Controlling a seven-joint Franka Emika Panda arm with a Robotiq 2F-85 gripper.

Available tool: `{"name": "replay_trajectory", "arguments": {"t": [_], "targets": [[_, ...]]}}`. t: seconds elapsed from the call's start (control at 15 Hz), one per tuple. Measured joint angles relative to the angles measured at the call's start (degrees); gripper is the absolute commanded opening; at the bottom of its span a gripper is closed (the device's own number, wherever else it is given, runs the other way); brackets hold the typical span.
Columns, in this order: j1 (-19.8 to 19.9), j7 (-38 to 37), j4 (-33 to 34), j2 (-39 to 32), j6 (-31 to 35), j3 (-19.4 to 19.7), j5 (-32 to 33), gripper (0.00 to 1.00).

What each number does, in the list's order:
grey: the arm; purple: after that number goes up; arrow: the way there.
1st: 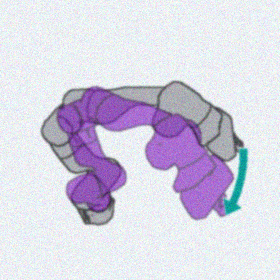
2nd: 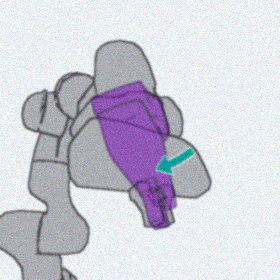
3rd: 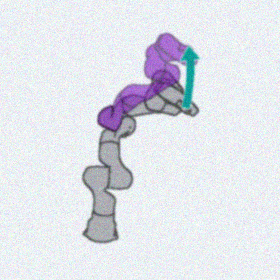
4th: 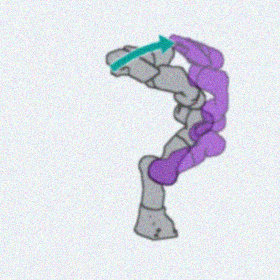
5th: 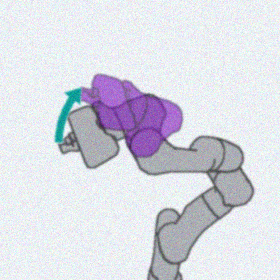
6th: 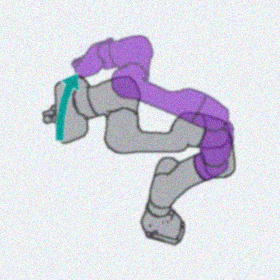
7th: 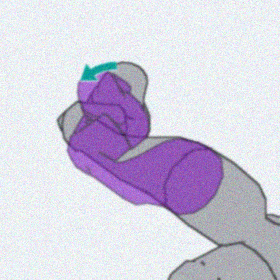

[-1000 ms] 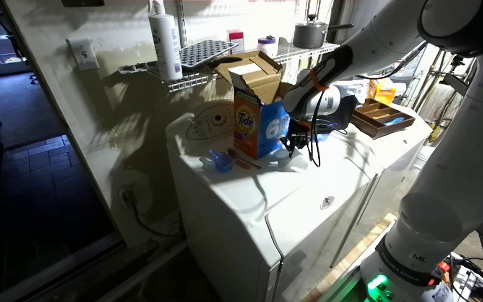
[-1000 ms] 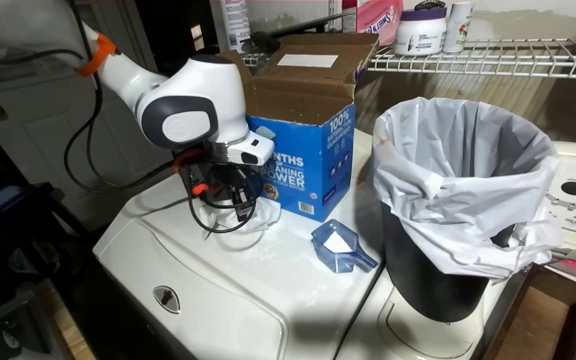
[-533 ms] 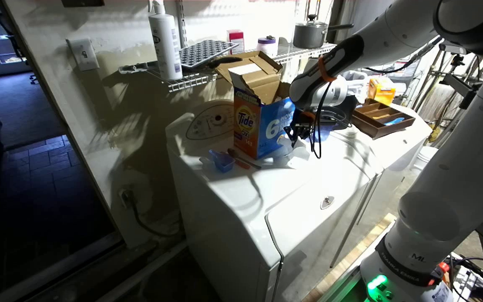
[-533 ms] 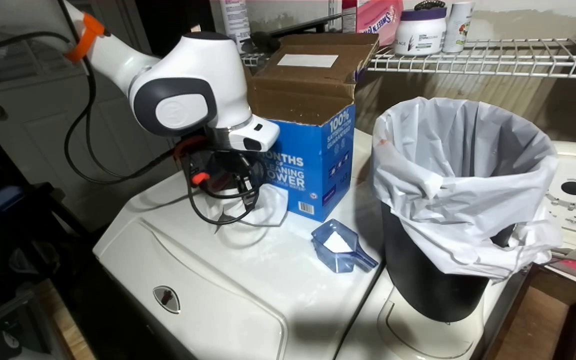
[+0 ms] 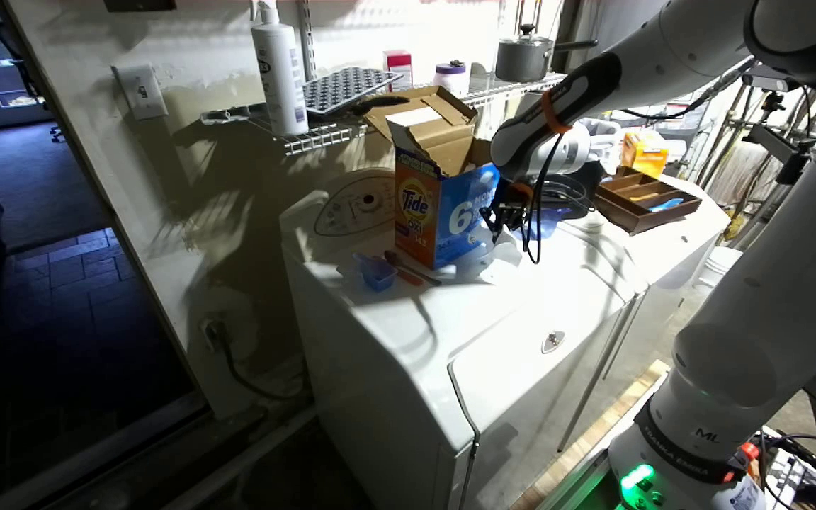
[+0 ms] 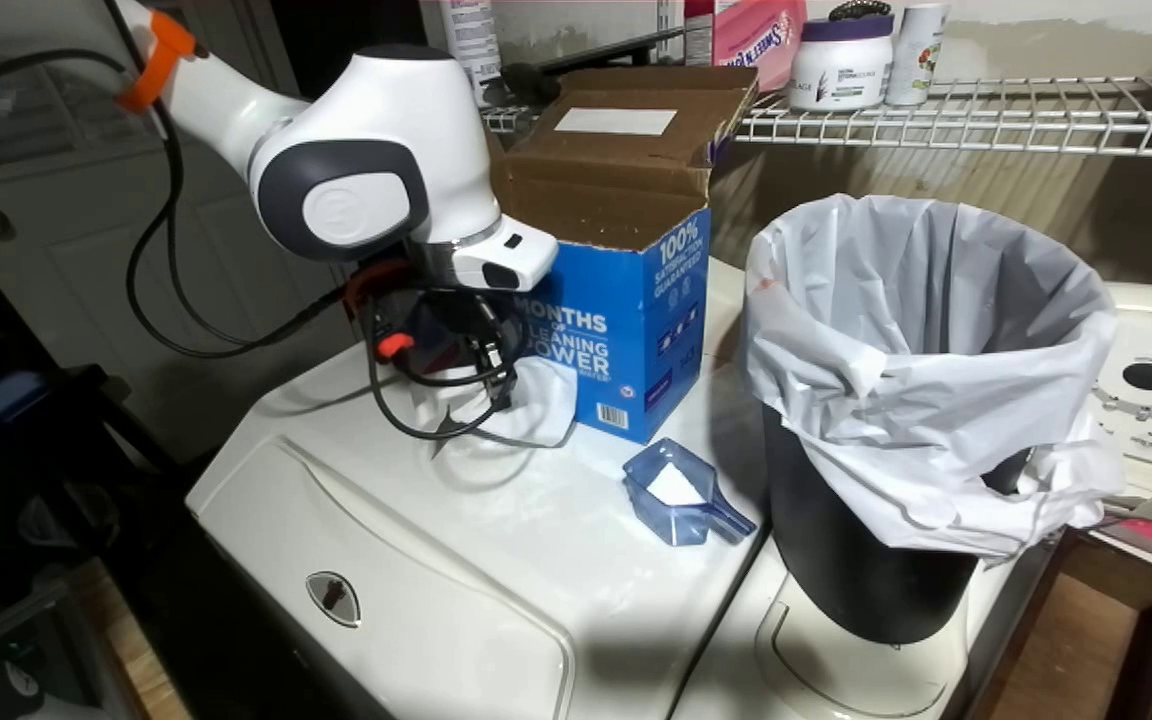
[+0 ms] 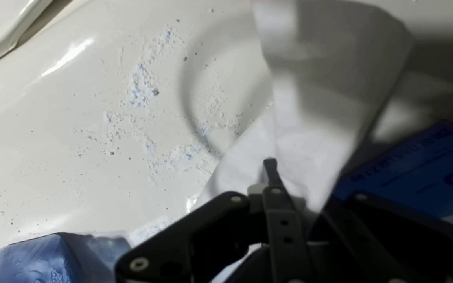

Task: Put the paper towel inside the trash can

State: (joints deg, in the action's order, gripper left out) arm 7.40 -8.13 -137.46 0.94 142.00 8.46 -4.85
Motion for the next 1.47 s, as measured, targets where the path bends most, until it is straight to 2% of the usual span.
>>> {"name": "replay_trajectory", "arguments": {"t": [0.53,1.13,1.47], "targets": [[0.38,-1.44,0.01,0.99,-1.07,0.16,1.3,0.01],[5.39,-8.44,1.16,13.39,-13.55,0.98,11.52,0.01],[8.88,-10.32,4.46,18.14,-15.37,1.08,13.93,0.01]]}}
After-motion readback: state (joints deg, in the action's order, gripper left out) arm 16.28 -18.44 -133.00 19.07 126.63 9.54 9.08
